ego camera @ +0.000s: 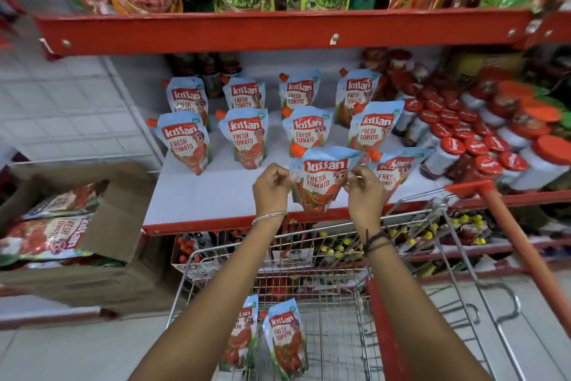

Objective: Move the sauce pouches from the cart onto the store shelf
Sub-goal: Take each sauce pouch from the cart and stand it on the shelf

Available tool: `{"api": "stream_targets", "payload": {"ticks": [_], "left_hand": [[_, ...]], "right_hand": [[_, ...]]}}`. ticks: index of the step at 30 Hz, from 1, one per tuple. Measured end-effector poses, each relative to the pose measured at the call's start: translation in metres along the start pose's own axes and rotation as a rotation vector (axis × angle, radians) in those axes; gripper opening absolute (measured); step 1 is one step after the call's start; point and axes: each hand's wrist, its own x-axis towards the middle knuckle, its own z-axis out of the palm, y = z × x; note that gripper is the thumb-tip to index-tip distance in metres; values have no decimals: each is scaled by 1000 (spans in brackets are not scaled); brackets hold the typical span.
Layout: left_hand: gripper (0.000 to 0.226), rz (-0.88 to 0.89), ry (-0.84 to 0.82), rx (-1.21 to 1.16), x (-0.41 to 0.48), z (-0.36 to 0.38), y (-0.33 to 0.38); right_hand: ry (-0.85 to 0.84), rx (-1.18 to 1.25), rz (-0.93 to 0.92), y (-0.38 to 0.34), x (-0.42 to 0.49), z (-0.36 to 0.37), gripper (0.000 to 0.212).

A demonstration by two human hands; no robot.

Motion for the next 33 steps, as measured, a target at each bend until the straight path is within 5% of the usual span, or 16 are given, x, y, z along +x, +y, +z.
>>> {"api": "stream_targets", "payload": {"ticks": [20,24,33], "left_hand": [[37,-90,-110,98,33,13,-49],[7,-5,-116,142,21,11,-40],[14,39,-12,134,-59,-30,-94]], "right_hand": [[30,-120,68,23,13,24,18],[-20,-102,94,18,1,19,22],[-224,-168,195,80,-89,10,28]]}}
